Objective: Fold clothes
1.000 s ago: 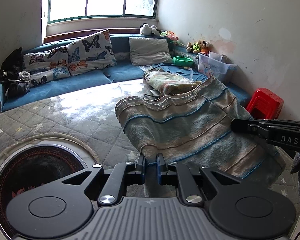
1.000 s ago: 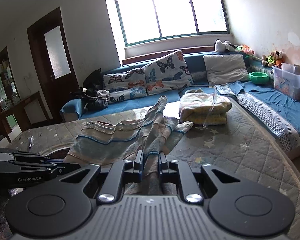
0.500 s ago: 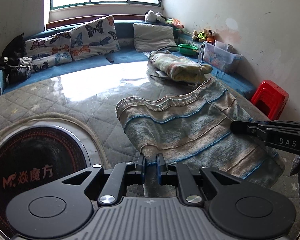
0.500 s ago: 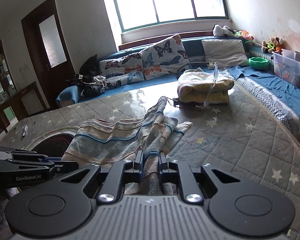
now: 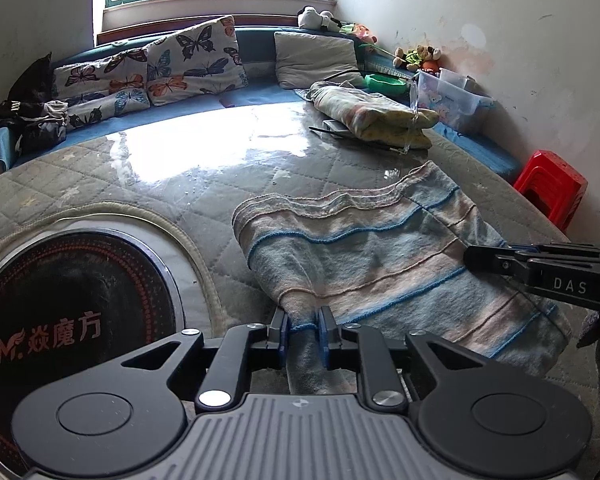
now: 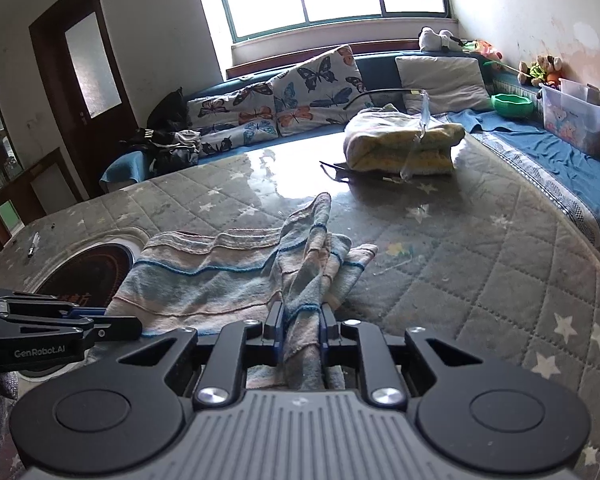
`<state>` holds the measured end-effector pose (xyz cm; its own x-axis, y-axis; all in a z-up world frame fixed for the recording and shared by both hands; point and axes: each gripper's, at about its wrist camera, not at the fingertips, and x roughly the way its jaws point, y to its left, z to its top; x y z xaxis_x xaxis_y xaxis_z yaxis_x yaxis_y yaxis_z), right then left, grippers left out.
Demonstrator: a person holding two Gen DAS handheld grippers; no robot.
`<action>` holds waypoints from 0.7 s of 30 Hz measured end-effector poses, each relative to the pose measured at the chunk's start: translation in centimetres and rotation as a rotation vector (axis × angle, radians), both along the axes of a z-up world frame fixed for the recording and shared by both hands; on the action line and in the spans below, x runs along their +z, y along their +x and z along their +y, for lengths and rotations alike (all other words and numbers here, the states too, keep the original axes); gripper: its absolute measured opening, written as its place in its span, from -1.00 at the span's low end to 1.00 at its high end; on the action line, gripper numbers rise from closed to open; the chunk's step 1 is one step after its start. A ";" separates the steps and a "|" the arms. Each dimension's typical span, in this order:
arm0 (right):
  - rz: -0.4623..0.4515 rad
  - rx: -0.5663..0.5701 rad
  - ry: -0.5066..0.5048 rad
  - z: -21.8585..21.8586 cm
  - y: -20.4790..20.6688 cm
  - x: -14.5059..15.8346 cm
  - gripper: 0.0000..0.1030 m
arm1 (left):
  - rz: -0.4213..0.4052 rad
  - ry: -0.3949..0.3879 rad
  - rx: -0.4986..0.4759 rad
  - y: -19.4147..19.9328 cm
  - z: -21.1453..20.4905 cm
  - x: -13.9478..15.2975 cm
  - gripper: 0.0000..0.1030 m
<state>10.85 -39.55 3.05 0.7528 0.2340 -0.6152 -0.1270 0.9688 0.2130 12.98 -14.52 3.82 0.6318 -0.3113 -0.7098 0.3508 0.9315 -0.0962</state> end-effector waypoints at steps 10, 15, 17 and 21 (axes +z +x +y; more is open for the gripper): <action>-0.003 -0.001 -0.021 0.0 -0.1 0.0 -0.59 | -0.006 0.019 -0.002 -0.1 -0.3 -0.1 -0.37; -0.009 -0.006 -0.027 -0.1 -0.4 0.1 -0.37 | -0.012 0.030 0.007 -0.5 -0.1 -0.3 -0.10; -0.012 -0.006 -0.029 -0.1 -0.6 0.2 -0.37 | -0.013 0.035 0.011 -0.7 -0.1 -0.3 -0.05; -0.015 -0.009 -0.031 -0.2 -1.1 0.3 -0.36 | -0.018 0.038 0.013 -1.1 0.1 -0.2 0.12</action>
